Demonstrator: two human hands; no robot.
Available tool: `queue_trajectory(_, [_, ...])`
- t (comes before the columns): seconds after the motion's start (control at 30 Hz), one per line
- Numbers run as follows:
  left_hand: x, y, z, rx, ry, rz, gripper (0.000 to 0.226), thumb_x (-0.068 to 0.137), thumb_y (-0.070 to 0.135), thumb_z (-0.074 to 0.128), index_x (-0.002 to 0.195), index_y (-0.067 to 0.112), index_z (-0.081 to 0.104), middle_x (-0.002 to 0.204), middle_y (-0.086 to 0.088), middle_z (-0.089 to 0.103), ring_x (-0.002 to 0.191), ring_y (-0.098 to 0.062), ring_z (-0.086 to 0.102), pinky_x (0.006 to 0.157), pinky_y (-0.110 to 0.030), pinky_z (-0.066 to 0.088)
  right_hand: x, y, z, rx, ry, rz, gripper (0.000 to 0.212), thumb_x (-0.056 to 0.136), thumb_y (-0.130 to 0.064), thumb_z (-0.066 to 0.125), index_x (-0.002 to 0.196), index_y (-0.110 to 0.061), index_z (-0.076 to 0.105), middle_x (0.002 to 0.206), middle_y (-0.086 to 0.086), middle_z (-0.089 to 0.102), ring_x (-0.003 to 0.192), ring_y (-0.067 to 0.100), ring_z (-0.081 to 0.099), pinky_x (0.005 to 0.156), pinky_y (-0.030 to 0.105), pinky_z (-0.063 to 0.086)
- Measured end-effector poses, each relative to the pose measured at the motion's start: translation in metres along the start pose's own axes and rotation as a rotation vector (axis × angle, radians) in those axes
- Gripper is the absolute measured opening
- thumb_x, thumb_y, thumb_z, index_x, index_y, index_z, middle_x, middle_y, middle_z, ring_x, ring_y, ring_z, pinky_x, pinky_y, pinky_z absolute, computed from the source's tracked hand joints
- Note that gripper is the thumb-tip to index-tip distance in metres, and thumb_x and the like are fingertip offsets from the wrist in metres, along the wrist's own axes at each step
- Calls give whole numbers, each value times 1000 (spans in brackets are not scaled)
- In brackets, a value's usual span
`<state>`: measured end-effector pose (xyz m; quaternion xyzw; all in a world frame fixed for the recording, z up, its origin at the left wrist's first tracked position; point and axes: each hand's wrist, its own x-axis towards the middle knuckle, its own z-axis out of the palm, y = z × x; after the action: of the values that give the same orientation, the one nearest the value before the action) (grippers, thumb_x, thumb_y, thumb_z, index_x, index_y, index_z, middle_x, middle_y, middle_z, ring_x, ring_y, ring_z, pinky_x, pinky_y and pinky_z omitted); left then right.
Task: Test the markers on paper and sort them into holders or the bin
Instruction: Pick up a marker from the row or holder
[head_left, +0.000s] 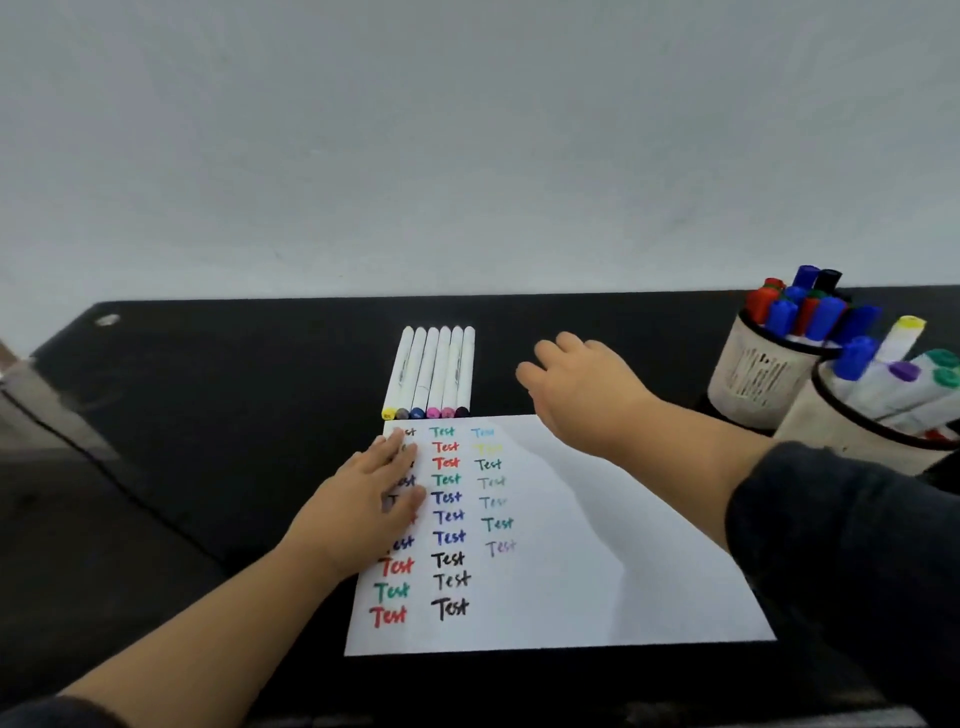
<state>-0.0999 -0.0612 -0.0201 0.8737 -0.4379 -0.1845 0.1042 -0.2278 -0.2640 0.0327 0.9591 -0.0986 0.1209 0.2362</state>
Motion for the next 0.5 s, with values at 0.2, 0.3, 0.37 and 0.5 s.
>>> queue_trajectory(0.2, [3, -3, 1, -15, -18, -25, 61, 94, 55, 35, 146, 43, 8, 154, 23, -5, 144, -10, 1, 115, -34, 13, 38, -12, 26, 68, -319, 4, 64, 91, -14, 52, 147, -23, 22, 141, 6, 36, 119, 24, 42, 86, 32, 41])
queue_trajectory(0.3, [4, -4, 1, -3, -14, -12, 60, 95, 54, 34, 146, 42, 6, 154, 23, -6, 142, -6, -1, 114, -30, 10, 52, -17, 38, 85, -389, -57, 74, 90, -11, 52, 150, -26, 12, 153, 4, 22, 130, 26, 35, 98, 38, 42])
queue_trajectory(0.37, [4, -4, 0, -2, -5, 1, 59, 96, 53, 33, 147, 41, 7, 153, 23, -6, 141, -3, -2, 113, -27, 7, 58, -19, 41, 84, -383, -96, 70, 90, -7, 51, 149, -23, 17, 153, 3, 23, 130, 25, 36, 99, 38, 42])
queue_trajectory(0.5, [5, -8, 2, -13, -19, -7, 59, 95, 54, 33, 147, 43, 6, 154, 23, -6, 142, -6, -2, 114, -29, 8, 63, -23, 46, 139, -353, -124, 60, 89, -1, 49, 142, -18, 29, 139, 4, 41, 119, 24, 44, 93, 36, 44])
